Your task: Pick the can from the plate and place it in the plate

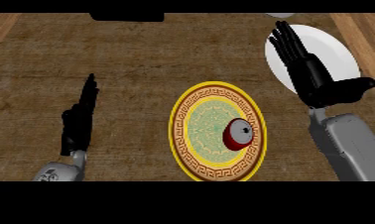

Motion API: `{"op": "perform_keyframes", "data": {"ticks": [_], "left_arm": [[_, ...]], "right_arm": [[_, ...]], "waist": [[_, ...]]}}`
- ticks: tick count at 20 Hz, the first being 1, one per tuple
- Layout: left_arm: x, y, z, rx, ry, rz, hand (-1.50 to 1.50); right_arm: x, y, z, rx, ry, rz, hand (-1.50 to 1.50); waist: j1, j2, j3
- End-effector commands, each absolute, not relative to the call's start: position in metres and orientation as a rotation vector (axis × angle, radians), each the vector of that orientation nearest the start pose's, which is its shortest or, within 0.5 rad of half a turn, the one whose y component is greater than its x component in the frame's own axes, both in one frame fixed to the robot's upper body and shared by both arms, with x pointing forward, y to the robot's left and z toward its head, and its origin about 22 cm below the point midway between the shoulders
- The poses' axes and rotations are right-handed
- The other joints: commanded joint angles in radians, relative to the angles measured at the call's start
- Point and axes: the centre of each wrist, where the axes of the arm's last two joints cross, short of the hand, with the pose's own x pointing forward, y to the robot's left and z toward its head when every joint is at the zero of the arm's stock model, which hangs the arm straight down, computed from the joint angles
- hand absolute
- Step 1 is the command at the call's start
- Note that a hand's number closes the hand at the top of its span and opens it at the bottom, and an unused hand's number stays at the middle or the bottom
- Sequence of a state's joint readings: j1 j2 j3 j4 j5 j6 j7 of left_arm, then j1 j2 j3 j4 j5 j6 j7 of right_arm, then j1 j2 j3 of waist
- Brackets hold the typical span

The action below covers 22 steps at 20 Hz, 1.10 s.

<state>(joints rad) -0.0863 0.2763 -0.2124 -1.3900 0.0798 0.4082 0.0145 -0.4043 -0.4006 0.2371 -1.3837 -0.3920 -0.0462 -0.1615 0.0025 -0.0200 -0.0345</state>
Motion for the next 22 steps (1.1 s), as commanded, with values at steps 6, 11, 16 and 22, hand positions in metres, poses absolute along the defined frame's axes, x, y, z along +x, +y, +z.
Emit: {"op": "perform_keyframes", "data": {"ticks": [6,11,16,22], "left_arm": [[0.234,0.25,-0.049,0.159,-1.166,0.051,0.0],[0.224,0.246,-0.038,0.055,-1.19,0.052,0.0],[0.223,0.241,-0.036,0.018,-1.174,0.013,0.0],[0.222,0.244,-0.035,0.026,-1.199,0.015,0.0]], "right_arm": [[0.323,-0.292,0.185,-0.141,-2.009,0.176,1.5],[0.3,-0.324,0.126,-0.678,-1.876,0.028,-1.5],[0.239,-0.306,0.109,-0.606,-1.955,0.05,-1.5],[0.219,-0.31,0.137,-0.65,-1.762,0.367,-1.5]], "waist": [[-0.041,0.011,0.031],[-0.046,0.007,0.033],[-0.026,0.014,0.034],[-0.017,0.015,0.032]]}}
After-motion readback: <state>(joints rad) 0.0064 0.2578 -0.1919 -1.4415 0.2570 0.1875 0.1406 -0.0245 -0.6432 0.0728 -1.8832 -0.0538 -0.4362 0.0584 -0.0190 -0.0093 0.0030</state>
